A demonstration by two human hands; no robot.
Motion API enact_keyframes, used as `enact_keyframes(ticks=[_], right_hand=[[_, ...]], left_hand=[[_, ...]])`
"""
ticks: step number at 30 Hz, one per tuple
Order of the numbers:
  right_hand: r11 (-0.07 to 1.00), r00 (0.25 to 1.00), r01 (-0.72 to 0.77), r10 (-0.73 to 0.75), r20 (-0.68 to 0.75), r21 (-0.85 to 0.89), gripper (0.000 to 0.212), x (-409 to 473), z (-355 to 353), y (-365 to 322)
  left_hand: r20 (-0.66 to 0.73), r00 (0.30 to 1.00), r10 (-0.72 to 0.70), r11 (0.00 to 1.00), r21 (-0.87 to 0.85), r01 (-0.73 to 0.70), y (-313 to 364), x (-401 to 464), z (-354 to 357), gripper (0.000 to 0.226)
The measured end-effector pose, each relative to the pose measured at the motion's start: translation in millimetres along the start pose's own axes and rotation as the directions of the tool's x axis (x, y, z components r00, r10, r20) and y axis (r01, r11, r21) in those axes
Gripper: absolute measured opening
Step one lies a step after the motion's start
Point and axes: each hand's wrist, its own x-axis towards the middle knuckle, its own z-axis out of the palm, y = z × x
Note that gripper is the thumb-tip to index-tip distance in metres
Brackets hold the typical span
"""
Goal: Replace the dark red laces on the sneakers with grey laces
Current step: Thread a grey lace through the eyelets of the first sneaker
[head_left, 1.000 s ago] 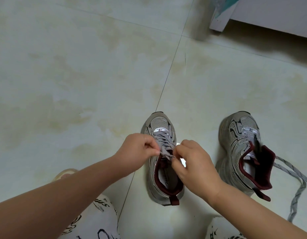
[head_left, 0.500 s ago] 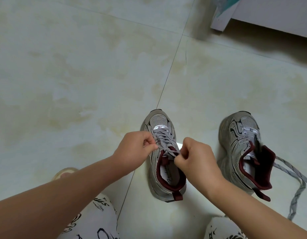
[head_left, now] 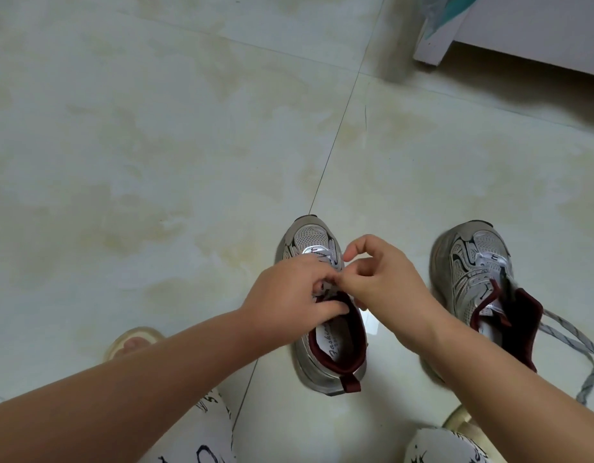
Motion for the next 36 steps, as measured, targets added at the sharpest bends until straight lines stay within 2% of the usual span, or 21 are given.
enact_keyframes(ticks=[3,4,5,7,10,14,17,19,21,26,28,30,32,34,36], right_hand=[[0.973,0.999,-0.049,0.052,-0.005,0.225,0.019,1.9,4.7,4.5],[0.966,0.998,-0.059,0.066,-0.021,0.253,0.023,1.3,6.2,9.4],[0.972,0.997,-0.058,0.068,-0.036,0.227,0.027,0.3,7.9,15.4],[0.999,0.999,-0.024,0.025,-0.043,0.041,0.029,-2.3,12.7,27.3],[0.987,0.997,0.042,-0.051,-0.057,-0.153,0.016,-1.6,16.0,29.5],[0.995,0.998,0.035,-0.041,-0.057,-0.098,0.012,3.9,17.6,27.3],[0.993,0.996,0.059,-0.066,-0.066,-0.102,0.021,4.8,17.4,29.4],[0.990,0.992,0.090,-0.098,-0.076,-0.106,0.023,5.1,15.8,30.6],[0.980,0.983,0.147,-0.160,-0.088,-0.135,0.023,4.5,16.0,31.5],[0.915,0.951,0.278,-0.306,-0.053,-0.291,0.016,0.7,23.8,29.2],[0.913,0.954,0.264,-0.295,-0.055,-0.310,0.021,3.0,26.0,30.4],[0.953,0.971,0.198,-0.222,-0.085,-0.231,0.028,6.2,28.0,30.1],[0.977,0.983,0.149,-0.163,-0.087,-0.149,0.026,7.9,30.6,28.9],[0.985,0.987,0.137,-0.144,-0.070,-0.105,0.023,7.8,32.7,27.5],[0.987,0.989,0.133,-0.139,-0.057,-0.090,0.029,7.9,32.6,27.0]], left_hand=[[-0.039,0.996,-0.076,0.994,-0.084,0.072,-0.5,4.6,0.3,0.008],[-0.046,0.994,-0.102,0.989,-0.111,0.097,-1.6,4.9,-0.9,0.007],[-0.050,0.991,-0.122,0.984,-0.137,0.114,-2.5,4.6,-1.5,0.005],[-0.057,0.988,-0.146,0.974,-0.185,0.133,-3.1,4.0,-1.9,0.004],[-0.059,0.987,-0.147,0.971,-0.198,0.133,-2.9,4.0,-2.6,0.003],[-0.048,0.989,-0.138,0.966,-0.227,0.124,-3.6,1.3,-4.4,0.004],[-0.062,0.983,-0.174,0.957,-0.246,0.153,-6.8,0.1,-4.8,0.021],[-0.024,0.979,-0.200,0.964,-0.184,0.193,-12.0,0.2,-6.5,0.026],[0.062,0.973,-0.220,0.971,-0.078,0.225,-16.7,0.4,-10.0,0.022],[0.197,0.944,-0.265,0.962,-0.005,0.272,-19.0,2.4,-15.4,0.030],[0.245,0.932,-0.269,0.962,0.023,0.272,-17.6,4.5,-18.9,0.027],[0.300,0.918,-0.259,0.966,0.057,0.254,-13.9,6.7,-25.4,0.019],[0.323,0.917,-0.233,0.972,0.091,0.214,-6.4,8.7,-33.6,0.015],[0.279,0.943,-0.180,0.982,0.113,0.154,1.7,12.3,-40.2,0.017],[0.214,0.970,-0.118,0.991,0.091,0.101,6.8,16.2,-43.1,0.014]])
